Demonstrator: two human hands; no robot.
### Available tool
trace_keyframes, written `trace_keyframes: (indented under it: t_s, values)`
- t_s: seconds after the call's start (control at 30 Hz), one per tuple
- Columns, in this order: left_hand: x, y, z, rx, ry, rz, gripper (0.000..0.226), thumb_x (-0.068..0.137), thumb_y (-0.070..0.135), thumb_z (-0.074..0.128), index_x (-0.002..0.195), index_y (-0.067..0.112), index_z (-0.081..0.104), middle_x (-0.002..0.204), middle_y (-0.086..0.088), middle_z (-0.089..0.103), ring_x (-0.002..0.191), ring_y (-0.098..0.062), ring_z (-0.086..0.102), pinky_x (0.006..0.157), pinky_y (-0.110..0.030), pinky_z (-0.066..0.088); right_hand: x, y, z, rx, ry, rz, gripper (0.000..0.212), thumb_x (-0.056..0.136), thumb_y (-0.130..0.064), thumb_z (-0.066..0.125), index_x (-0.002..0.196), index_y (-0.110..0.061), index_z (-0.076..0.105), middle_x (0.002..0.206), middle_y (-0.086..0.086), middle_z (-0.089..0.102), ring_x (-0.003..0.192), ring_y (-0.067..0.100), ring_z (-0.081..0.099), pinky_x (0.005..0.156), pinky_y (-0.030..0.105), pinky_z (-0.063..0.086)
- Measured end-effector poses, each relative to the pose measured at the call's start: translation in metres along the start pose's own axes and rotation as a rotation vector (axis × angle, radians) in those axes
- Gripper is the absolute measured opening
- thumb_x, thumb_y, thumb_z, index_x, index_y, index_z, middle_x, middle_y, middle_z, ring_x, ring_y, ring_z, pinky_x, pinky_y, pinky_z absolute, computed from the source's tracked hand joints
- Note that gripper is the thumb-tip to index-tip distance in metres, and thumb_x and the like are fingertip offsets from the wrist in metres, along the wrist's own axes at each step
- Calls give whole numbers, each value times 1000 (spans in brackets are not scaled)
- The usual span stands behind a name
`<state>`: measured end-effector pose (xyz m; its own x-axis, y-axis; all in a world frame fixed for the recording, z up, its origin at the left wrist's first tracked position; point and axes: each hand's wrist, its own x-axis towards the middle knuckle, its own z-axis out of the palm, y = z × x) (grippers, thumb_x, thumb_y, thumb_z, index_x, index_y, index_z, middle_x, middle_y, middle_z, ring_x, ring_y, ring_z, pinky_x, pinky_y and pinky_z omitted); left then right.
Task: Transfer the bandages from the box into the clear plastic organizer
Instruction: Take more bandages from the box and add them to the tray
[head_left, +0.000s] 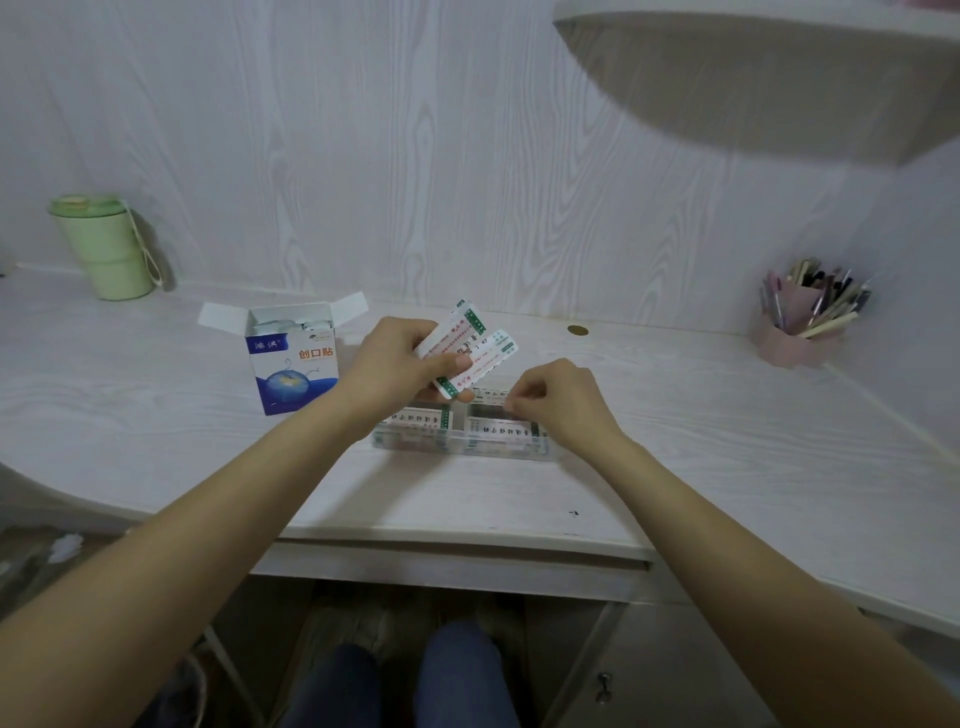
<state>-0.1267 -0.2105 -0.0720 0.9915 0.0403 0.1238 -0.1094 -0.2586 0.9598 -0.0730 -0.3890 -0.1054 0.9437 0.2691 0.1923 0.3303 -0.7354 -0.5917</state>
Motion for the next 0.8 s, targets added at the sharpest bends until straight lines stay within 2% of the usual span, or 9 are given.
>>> trace_keyframes:
  t_s: [0.07, 0.13, 0.2, 0.27, 0.37, 0.5, 0.67, 0.8]
  values:
    - [1, 0, 3, -20, -12, -18, 19, 85, 5, 65, 103, 7, 64, 91, -8, 70, 65, -19, 72, 56, -20, 56, -2, -8, -10, 399, 70, 63, 14, 90, -22, 62, 87, -12, 72, 77, -2, 68, 67, 7, 59, 62, 17, 46]
    - [0, 1, 6, -31, -28, -43, 18, 86, 5, 64, 104, 7, 64, 88, -6, 69, 62, -16, 71, 53, -15, 53, -4, -12, -20, 753, 13, 123, 22, 92, -28, 59, 93, -9, 70, 81, 4, 70, 66, 11, 61, 60, 20, 48]
    - [0, 1, 10, -40, -73, -51, 15, 89, 6, 60, 104, 8, 62, 85, -5, 68, 58, -12, 69, 51, -14, 51, -6, -14, -23, 774, -49, 99, 15, 87, -18, 67, 96, -7, 70, 83, 8, 71, 64, 12, 61, 62, 25, 47]
    - [0, 0, 16, -31, -122, -45, 10, 95, 12, 52, 98, 11, 61, 79, -3, 66, 52, -6, 64, 50, -15, 49, -8, -15, -20, 749, -49, 74, 8, 82, -6, 70, 90, -7, 70, 76, 7, 71, 60, 10, 61, 60, 22, 48]
    - [0, -2, 25, -21, -148, -59, 24, 101, 26, 40, 91, 16, 59, 71, 3, 61, 47, -2, 51, 54, -22, 41, -9, -16, -18, 821, -33, 83, 7, 81, 1, 69, 85, -5, 68, 65, 4, 68, 54, 8, 60, 57, 16, 50]
    - [0, -2, 29, -19, -99, -88, 35, 101, 37, 32, 85, 19, 58, 52, 10, 61, 44, -2, 46, 54, -21, 36, -9, -14, -16, 852, -35, 84, 7, 81, 3, 69, 84, -4, 67, 65, 5, 68, 53, 8, 61, 58, 15, 52]
    - [0, -3, 27, -93, -98, -140, 22, 101, 21, 41, 90, 14, 60, 65, 1, 70, 54, -11, 67, 47, -22, 51, -9, -13, -15, 817, -2, 100, 9, 80, 1, 71, 87, -4, 67, 70, 8, 69, 54, 8, 61, 59, 17, 53]
    - [5, -1, 24, -124, -48, -165, 10, 94, 15, 56, 89, 13, 64, 62, 1, 70, 55, -12, 69, 46, -24, 55, -8, -12, -13, 813, 4, 143, 15, 80, -1, 72, 94, -6, 66, 66, 4, 68, 52, 8, 60, 54, 17, 51]
